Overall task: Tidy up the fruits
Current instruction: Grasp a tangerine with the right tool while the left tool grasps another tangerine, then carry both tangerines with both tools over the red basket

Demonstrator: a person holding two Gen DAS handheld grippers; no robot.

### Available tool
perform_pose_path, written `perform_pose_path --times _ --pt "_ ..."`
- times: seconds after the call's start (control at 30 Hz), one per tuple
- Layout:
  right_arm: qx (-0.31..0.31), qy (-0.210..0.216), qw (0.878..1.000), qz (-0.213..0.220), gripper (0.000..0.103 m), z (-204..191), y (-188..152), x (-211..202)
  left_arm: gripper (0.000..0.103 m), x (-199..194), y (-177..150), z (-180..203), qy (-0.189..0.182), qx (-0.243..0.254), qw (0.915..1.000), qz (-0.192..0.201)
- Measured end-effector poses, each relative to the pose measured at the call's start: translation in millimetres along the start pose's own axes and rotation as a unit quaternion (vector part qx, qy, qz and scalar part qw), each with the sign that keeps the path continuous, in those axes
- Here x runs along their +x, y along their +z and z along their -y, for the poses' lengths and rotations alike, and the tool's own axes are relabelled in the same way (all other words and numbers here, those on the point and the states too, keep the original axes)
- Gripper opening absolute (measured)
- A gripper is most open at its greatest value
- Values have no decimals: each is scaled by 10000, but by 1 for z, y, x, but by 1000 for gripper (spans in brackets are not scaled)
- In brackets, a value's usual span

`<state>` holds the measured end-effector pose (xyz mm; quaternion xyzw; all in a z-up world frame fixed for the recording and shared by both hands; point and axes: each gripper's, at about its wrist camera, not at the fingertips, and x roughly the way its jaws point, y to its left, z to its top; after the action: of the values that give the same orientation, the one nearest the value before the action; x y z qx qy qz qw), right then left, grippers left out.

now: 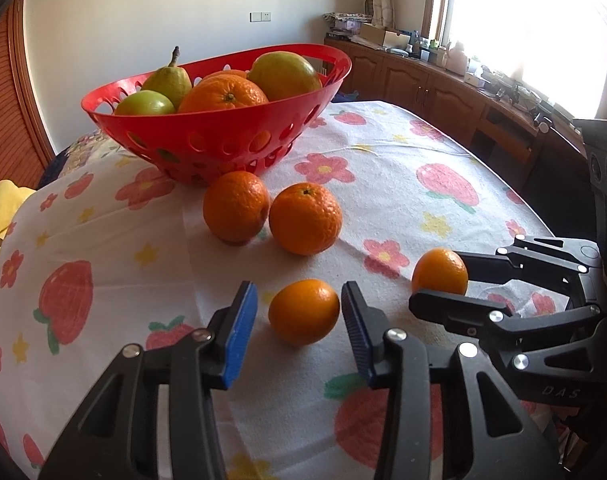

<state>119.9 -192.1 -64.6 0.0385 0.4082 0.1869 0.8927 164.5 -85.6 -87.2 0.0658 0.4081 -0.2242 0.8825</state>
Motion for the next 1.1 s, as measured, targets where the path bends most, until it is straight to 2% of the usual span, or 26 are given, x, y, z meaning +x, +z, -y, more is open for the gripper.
perform_pose_path --times 0.17,0.27,0.43,0.97,1.1 --pt "-49 -30 10000 -11 39 -2 -1 1 42 7 -2 -3 -53 -85 9999 -127" --pt "-51 -24 10000 -20 39 -2 -1 2 34 8 -3 -1 -115 -60 9998 -136" --pt "-80 -27 10000 -23 39 -3 -1 3 33 5 -4 0 -55 -21 9999 -98" --pt "-194 -130 9996 128 39 -7 -1 -5 33 -54 25 -23 90 -78 9985 540" --pt "-322 -96 9992 196 39 -12 6 -10 33 -69 32 -32 -27 -194 9977 656"
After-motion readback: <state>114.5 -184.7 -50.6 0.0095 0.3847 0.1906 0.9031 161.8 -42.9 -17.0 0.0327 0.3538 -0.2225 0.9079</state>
